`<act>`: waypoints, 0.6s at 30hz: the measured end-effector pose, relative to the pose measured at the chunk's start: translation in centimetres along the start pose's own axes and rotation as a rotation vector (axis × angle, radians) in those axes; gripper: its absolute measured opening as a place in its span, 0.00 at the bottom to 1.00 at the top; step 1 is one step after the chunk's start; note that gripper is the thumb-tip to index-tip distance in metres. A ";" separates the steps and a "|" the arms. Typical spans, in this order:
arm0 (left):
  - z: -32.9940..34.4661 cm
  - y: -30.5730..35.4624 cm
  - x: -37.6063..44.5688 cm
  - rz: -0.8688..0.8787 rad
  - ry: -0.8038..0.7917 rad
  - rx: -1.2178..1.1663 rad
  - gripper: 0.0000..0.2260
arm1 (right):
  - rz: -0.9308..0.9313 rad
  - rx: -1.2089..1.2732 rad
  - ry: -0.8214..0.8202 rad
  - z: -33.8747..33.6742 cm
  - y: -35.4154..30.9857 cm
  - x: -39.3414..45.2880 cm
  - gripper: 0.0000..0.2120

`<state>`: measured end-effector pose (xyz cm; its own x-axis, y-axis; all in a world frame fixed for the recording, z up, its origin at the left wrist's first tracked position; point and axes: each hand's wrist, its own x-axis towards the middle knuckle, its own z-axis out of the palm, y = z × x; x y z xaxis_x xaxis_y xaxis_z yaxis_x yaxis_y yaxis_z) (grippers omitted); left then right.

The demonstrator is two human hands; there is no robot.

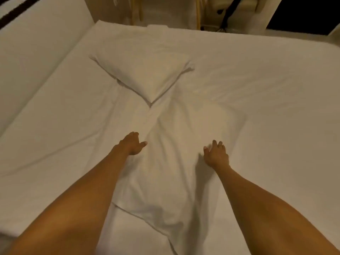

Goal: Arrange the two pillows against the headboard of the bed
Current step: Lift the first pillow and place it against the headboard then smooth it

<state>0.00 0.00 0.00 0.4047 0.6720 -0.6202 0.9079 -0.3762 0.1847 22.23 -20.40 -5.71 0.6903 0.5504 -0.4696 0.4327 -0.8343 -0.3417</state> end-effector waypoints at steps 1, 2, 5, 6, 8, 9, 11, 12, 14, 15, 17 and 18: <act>0.8 0.2 1.2 -0.005 -0.017 -0.027 0.33 | 0.057 0.041 0.007 0.7 0.4 0.7 0.29; 1.3 0.2 2.4 -0.012 -0.037 -0.064 0.33 | 0.103 0.090 0.015 1.4 0.9 1.5 0.29; 3.9 0.1 5.6 -0.049 -0.100 -0.127 0.34 | 0.213 0.217 0.030 3.8 3.0 3.6 0.32; 4.9 -0.1 6.3 -0.064 -0.125 -0.138 0.35 | 0.238 0.262 0.043 4.5 3.7 4.3 0.33; 6.4 -0.7 7.4 -0.093 -0.198 -0.167 0.38 | 0.279 0.343 0.060 5.3 4.5 5.5 0.35; 7.2 -1.3 8.0 -0.106 -0.234 -0.199 0.41 | 0.303 0.381 0.064 5.6 4.9 6.2 0.36; 8.4 -2.1 8.8 -0.126 -0.264 -0.259 0.46 | 0.364 0.459 0.069 5.8 5.0 7.5 0.38; 9.0 -2.4 9.1 -0.124 -0.255 -0.293 0.48 | 0.398 0.498 0.070 5.9 5.0 7.9 0.39; 9.8 -2.8 9.8 -0.123 -0.217 -0.354 0.52 | 0.448 0.594 0.064 6.2 5.2 8.5 0.42; 9.9 -2.5 9.6 -0.118 -0.202 -0.378 0.51 | 0.465 0.651 0.065 6.3 5.4 8.6 0.43; 10.4 -2.1 9.5 -0.129 -0.185 -0.431 0.42 | 0.495 0.779 0.088 6.8 6.2 8.7 0.45; 10.4 -1.8 9.3 -0.149 -0.194 -0.447 0.38 | 0.526 0.854 0.096 6.8 6.5 8.7 0.46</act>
<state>0.99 0.30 -14.08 0.2777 0.5506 -0.7872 0.9296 0.0528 0.3649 27.08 -20.81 -17.56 0.7337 0.0826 -0.6744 -0.4753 -0.6470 -0.5963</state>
